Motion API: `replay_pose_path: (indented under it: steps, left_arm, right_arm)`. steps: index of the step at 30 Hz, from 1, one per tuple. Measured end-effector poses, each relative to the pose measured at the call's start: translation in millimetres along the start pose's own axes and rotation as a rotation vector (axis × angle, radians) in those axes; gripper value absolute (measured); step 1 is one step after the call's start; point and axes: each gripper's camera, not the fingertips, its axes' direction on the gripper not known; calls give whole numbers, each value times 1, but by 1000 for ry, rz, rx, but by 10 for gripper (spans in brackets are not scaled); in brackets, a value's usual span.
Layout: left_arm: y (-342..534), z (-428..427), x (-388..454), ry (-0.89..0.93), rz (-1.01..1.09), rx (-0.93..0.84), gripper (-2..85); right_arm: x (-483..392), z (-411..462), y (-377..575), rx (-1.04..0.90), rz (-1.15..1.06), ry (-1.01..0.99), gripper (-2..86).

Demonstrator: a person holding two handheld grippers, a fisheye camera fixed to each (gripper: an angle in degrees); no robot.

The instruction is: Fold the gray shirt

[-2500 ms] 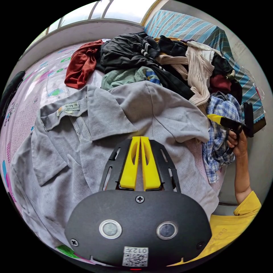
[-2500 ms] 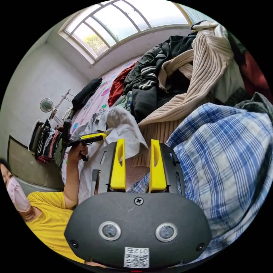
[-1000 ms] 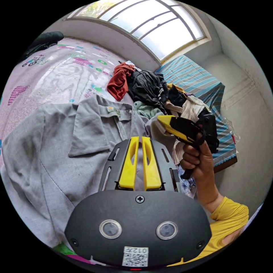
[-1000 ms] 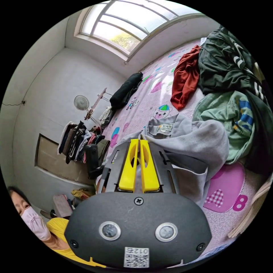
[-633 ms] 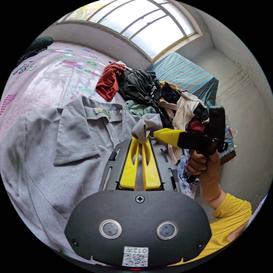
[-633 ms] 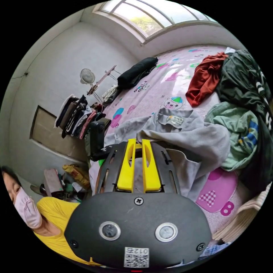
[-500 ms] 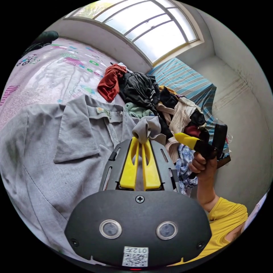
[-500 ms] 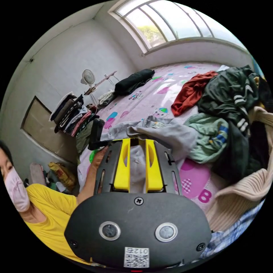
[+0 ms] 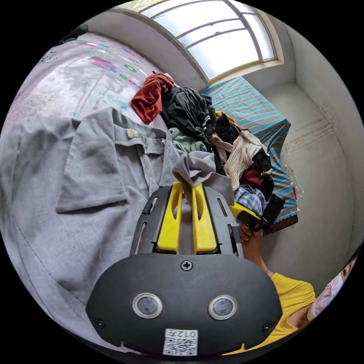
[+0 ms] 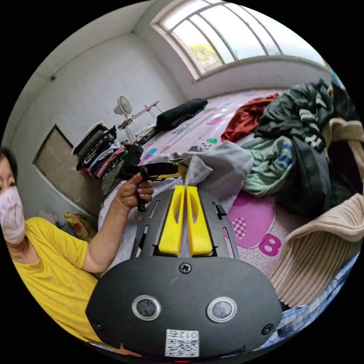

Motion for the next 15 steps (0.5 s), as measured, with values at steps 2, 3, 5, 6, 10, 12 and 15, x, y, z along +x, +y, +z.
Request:
replay_pose_path:
  steps: [2,3,5,6,10,12,15]
  left_arm:
    - [5,-19,-3,-46,-38,94,22]
    - [9,-32,-5,-90,-69,155,24]
    - [14,-47,-2,-170,-91,206,26]
    - [15,-52,5,-224,-72,223,26]
    - [3,-33,28,-210,77,74,23]
    - [0,-20,33,-167,116,9,21]
    - [-4,-7,40,-170,137,-51,17]
  right_arm:
    - [-52,12,5,-26,-168,154,18]
    - [-65,17,8,-39,-216,191,17]
    - [-119,45,20,-106,-426,376,14]
    - [-131,54,25,-123,-482,424,13]
    - [-193,121,56,-233,-790,726,8]
    - [-210,141,70,-240,-896,818,8]
    - [-231,155,86,-192,-1022,942,11]
